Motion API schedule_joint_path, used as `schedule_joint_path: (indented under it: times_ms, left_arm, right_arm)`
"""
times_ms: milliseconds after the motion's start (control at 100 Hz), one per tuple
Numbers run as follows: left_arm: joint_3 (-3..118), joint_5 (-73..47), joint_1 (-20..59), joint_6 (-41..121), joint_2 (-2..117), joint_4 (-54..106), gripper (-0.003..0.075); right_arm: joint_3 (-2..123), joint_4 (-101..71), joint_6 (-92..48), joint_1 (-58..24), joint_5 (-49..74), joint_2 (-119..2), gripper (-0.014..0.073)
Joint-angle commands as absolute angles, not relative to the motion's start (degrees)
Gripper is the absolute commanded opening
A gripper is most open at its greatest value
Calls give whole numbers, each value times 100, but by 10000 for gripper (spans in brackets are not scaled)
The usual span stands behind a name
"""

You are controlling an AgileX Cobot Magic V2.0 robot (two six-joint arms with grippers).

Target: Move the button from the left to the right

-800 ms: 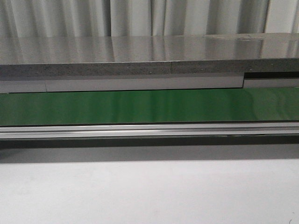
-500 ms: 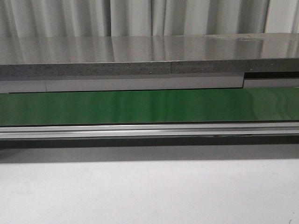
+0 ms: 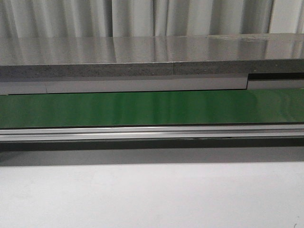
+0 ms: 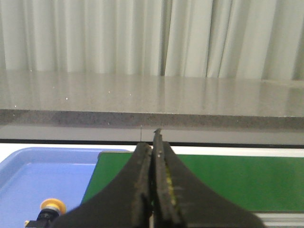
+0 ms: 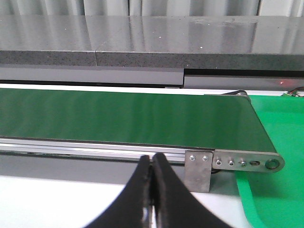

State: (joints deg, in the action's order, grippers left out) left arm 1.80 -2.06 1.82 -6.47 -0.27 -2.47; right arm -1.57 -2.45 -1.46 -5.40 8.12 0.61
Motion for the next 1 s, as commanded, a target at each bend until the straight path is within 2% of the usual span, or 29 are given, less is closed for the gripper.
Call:
schedule_joint_path:
  times_ms: [0, 170, 360, 500, 730, 990]
  left_arm:
    - [755, -187, 212, -691, 85, -218, -20]
    - [1855, -1356, 212, -691, 815, -149, -20]
    - [3201, -3307, 212, -691, 1852, -149, -20]
    - [3927, -4173, 212, -691, 2548, -149, -20]
    - [4173, -4273, 212, -691, 3078, -96, -20]
    - [4173, -4282, 212, -691, 3102, 0, -20]
  right_arm:
    - [-75, -179, -167, -507, 360, 165, -67]
    - [-75, -179, -167, -507, 360, 165, -67]
    - [-75, -179, -167, -507, 360, 165, -67]
    - [-75, -179, -167, -507, 360, 165, -67]
    - [-75, -179, -167, -507, 360, 165, -67]
    - [-75, -179, -167, -507, 360, 165, -67]
